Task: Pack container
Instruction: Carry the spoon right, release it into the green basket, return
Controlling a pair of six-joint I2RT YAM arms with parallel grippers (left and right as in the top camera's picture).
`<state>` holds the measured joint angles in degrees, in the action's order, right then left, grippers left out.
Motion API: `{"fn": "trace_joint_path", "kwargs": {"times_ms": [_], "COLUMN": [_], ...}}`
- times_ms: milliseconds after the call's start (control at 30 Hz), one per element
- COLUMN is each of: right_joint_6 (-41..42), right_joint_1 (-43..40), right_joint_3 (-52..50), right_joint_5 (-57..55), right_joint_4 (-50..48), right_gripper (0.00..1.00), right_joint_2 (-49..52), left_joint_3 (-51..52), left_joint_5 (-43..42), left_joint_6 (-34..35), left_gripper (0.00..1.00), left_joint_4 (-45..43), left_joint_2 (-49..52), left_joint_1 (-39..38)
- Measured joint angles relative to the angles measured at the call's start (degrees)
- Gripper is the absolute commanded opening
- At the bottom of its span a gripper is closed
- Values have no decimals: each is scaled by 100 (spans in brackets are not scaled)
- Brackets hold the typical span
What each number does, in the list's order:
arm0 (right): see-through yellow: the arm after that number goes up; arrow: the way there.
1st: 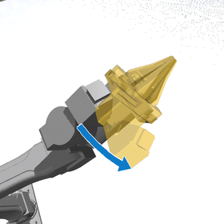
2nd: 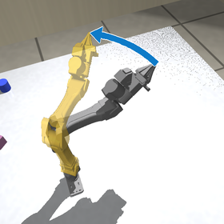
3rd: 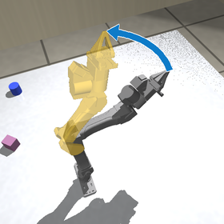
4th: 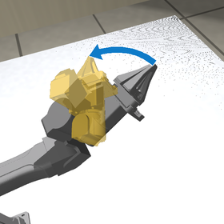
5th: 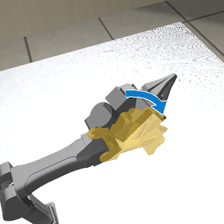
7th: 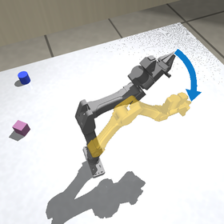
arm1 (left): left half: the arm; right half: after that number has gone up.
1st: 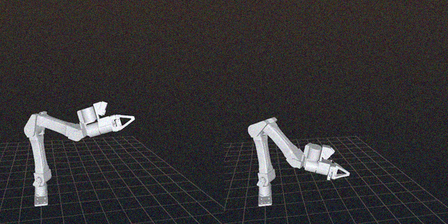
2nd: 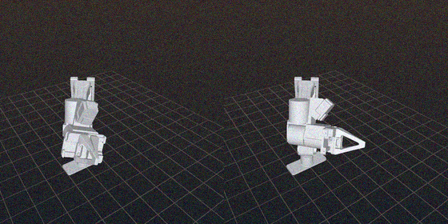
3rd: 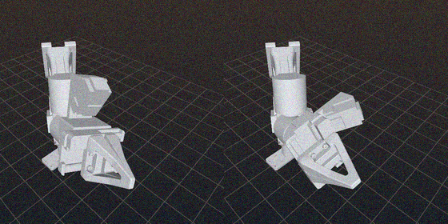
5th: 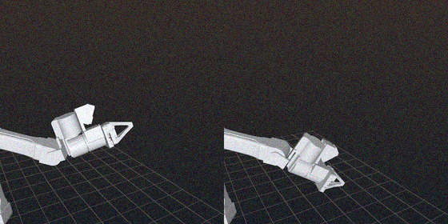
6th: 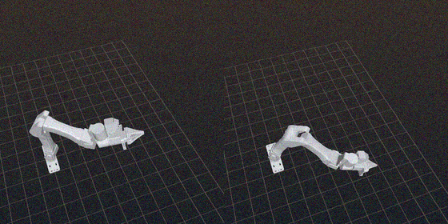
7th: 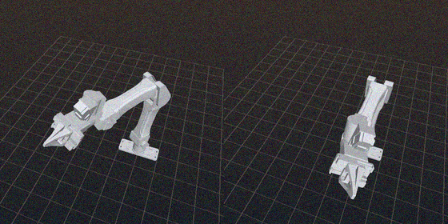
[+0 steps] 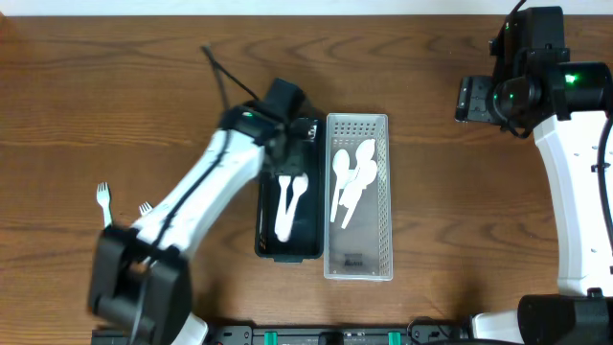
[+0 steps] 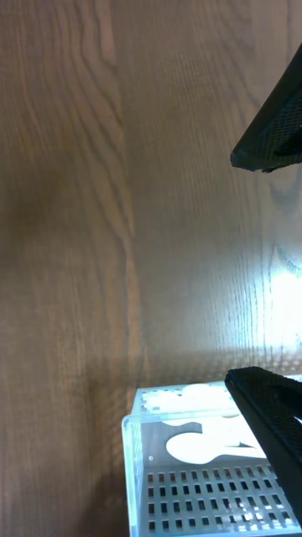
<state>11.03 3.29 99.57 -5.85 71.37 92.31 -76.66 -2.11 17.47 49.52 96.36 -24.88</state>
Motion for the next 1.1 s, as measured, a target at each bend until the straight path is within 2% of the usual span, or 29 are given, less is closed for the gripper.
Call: {"fn": "trace_joint_path", "kwargs": {"times_ms": [133,233,367,500,700,933,1100], "right_joint_6": [-44,-90,-118,-136,-216,-256,-256], "right_joint_1": [-2,-2,-2,-2,-2,-2,-2], "right_joint_3": [0,0,0,0,0,0,0], "right_joint_5": [-17,-20,-20,-20,-20,-22,-22], "right_joint_4": [2,0,0,-46,-76,-79,-79], "right_gripper": [80,80,80,80,80,80,80], "right_joint_2": [0,0,0,0,0,0,0], "left_joint_3": [-109,-225,-293,-98,901,2240,2651], "left_joint_5": [374,647,859,887,855,520,385], "left_joint_6": [-35,-57,-55,201,651,802,804], "left_gripper": [78,81,82,82,83,82,82], "left_joint_4": [205,535,970,1071,684,-363,-846], "left_joint_2": [-975,-1683,-2044,-1912,-1517,-973,-612], "left_joint_1": [577,1287,2264,3259,4050,4417,4489]}}
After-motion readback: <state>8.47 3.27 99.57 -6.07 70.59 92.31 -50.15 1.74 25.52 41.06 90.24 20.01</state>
